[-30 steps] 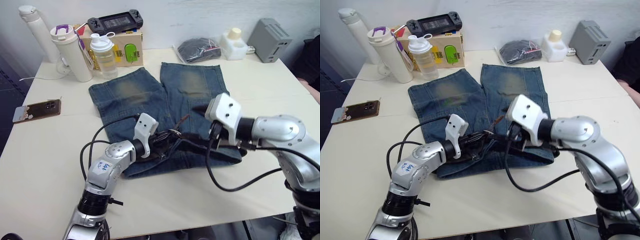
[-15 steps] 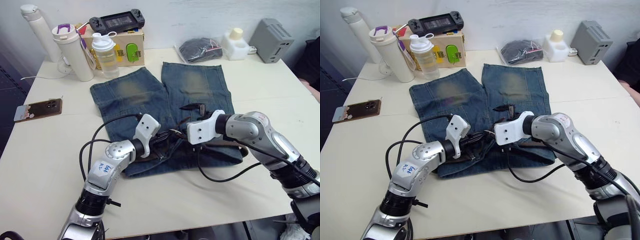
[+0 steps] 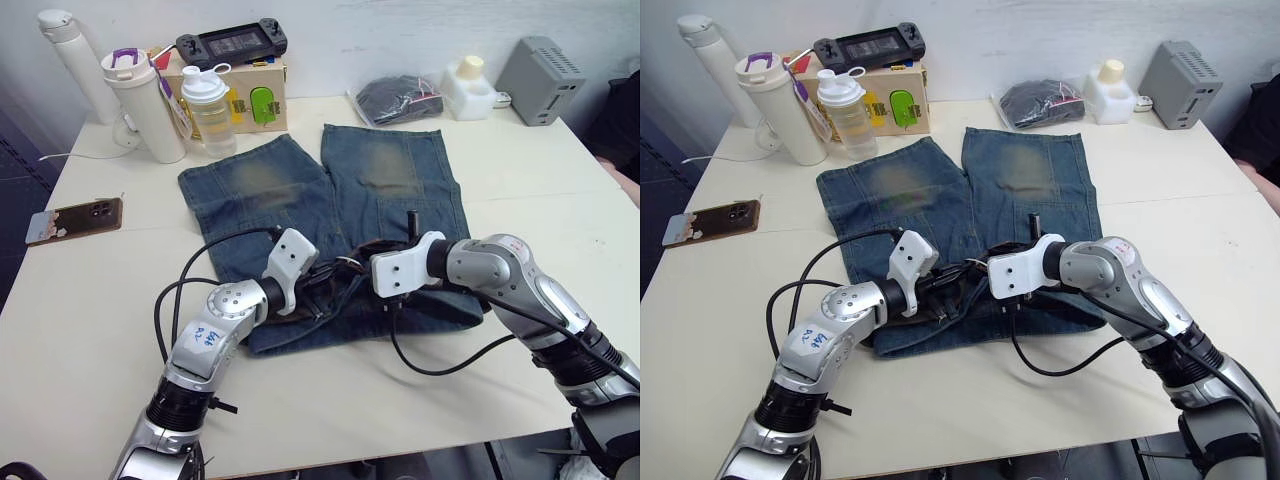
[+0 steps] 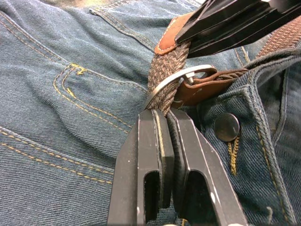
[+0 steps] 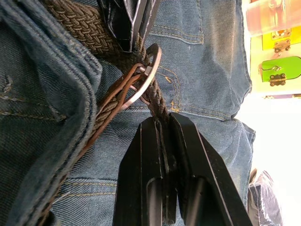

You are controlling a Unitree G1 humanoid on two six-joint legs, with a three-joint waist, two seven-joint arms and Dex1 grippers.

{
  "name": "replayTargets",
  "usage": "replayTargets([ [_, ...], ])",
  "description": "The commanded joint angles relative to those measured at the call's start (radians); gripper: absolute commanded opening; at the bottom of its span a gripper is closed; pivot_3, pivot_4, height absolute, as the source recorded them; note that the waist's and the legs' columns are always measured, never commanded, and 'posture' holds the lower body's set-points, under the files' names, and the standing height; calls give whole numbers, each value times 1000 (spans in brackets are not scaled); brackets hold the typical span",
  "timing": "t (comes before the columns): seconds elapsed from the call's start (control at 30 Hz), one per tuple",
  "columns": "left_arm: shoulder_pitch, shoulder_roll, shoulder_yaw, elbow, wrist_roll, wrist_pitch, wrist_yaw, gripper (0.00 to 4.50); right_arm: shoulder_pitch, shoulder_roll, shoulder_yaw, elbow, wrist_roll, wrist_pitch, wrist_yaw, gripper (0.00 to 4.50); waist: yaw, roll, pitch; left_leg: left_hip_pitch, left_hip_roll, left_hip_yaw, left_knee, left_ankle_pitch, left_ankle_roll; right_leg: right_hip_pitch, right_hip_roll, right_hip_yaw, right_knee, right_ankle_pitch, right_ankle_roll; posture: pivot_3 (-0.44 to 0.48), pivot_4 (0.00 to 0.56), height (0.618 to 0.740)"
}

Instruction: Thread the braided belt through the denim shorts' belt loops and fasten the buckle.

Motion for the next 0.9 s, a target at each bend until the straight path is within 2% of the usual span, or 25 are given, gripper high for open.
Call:
replayTargets([
  [0.03, 14, -2, 60, -64, -61, -20, -34, 894, 10, 5, -53, -27, -8, 20, -8, 0, 0, 0, 0, 0, 0, 0, 0, 0, 0, 0, 0, 0, 0, 0, 0, 0, 150, 687],
  [0.07, 19, 3, 70, -73, -75, -14, -45, 1205, 12, 7, -57, -28, -11, 24, -9, 0, 0, 0, 0, 0, 0, 0, 0, 0, 0, 0, 0, 0, 0, 0, 0, 0, 150, 687],
  [0.23, 32, 63, 171, -89, -169, 20, -117, 3401, 22, 16, -72, -39, -17, 55, -14, 0, -1, 0, 0, 0, 0, 0, 0, 0, 0, 0, -1, 0, 0, 0, 0, 0, 150, 687],
  [0.33, 37, 105, 256, -69, -250, 43, -175, 3401, 28, 20, -80, -43, -18, 73, -17, 0, -1, 0, 0, 0, 0, 0, 1, 0, 0, 0, -1, 0, 0, 0, 0, 0, 150, 687],
  [0.47, 17, 169, 290, 66, -225, -4, -207, 3401, 42, 23, -97, -56, -18, 93, -23, 0, 0, 0, 0, 0, 0, -1, 1, 0, 0, 0, 0, 0, 0, 0, 0, 0, 150, 687],
  [0.5, 13, 177, 285, 97, -207, -21, -205, 2875, 45, 24, -101, -60, -17, 97, -24, 0, 0, 0, 0, 0, 0, 0, 1, 0, 0, 0, 0, 0, 0, 0, 0, 0, 150, 687],
  [0.53, 11, 202, 258, 151, -164, -54, -215, 2666, 50, 21, -108, -67, -17, 102, -27, 0, 1, 0, 0, 0, 0, -1, 1, 0, 0, 0, 1, 0, 1, 0, 0, 0, 150, 687],
  [0.57, 9, 220, 237, 188, -134, -79, -223, 2197, 55, 19, -112, -72, -17, 106, -28, 0, 1, 0, 0, 0, 0, 0, 1, 0, 0, 0, 1, 0, 1, 0, 0, 0, 150, 687],
  [0.67, 12, 307, 101, 292, 37, -223, -259, 862, 75, 11, -139, -97, -6, 122, -32, 0, -1, 0, 0, 0, 0, 0, 0, 0, 0, 0, 3, 0, 0, 0, 0, 0, 150, 687],
  [0.7, 11, 324, 72, 316, 69, -252, -269, 318, 84, 7, -154, -106, 0, 129, -32, 0, 2, 0, 0, 0, 0, 1, 0, 0, 0, -1, 3, 0, 1, 0, 0, 0, 150, 687],
  [0.73, 9, 328, 60, 330, 82, -269, -277, 30, 94, 1, -172, -114, 6, 134, -31, 0, 2, 0, 0, 0, 0, 0, 0, 0, 0, 0, 3, 0, 1, 0, 0, 0, 150, 687],
  [0.9, 10, 328, 50, 346, 102, -315, -299, 30, 136, -55, -304, -117, 33, 151, -49, 0, 3, 0, 0, 1, -1, 1, 1, 0, 0, 0, 1, 0, 2, 0, 0, 0, 150, 687],
])
